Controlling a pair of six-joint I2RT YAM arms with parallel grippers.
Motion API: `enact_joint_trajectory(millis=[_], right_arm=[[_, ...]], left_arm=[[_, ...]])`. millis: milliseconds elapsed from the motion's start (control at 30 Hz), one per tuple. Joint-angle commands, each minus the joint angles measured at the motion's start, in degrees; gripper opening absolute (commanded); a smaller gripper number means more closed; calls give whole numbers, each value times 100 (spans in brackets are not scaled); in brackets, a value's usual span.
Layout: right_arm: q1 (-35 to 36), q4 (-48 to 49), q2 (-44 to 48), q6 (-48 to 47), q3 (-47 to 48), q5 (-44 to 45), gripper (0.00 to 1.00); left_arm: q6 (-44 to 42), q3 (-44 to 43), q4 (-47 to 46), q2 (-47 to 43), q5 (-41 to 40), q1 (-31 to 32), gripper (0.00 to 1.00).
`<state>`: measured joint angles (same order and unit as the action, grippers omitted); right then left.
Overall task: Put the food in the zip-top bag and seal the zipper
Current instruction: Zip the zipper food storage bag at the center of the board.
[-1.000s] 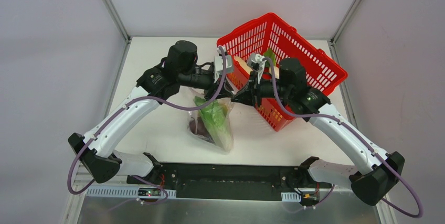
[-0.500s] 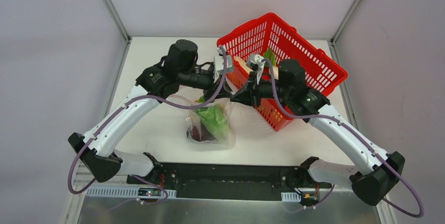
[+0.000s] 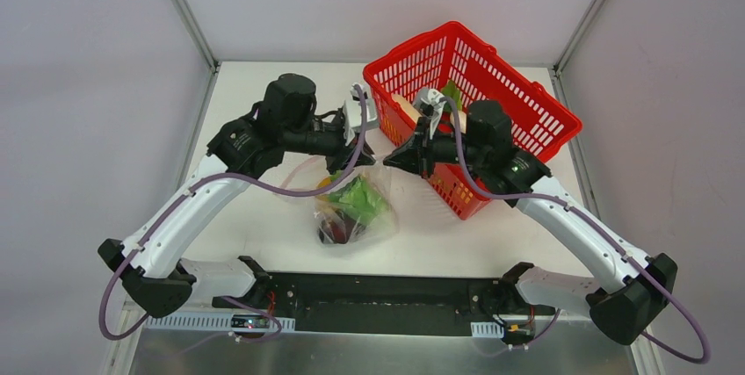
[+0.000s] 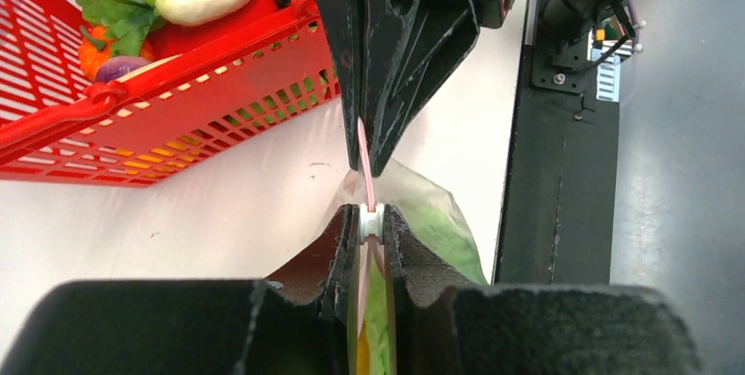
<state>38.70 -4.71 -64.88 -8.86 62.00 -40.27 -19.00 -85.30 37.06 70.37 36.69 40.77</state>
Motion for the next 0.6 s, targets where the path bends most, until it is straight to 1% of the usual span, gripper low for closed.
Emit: enact_joint_trajectory(millis=[0,333,567], right_arm=[[-89,129,264,-38,-72,486,0],[-186,-100,374,-112,-155,800,0],[-300,-91,352,-80,-204,781,0]], left_arm=[[-126,33,346,-466,-267,-95,0],[16,271,304,-942,-628,-105,0],[140,488,224,-1269,-775,-105,0]])
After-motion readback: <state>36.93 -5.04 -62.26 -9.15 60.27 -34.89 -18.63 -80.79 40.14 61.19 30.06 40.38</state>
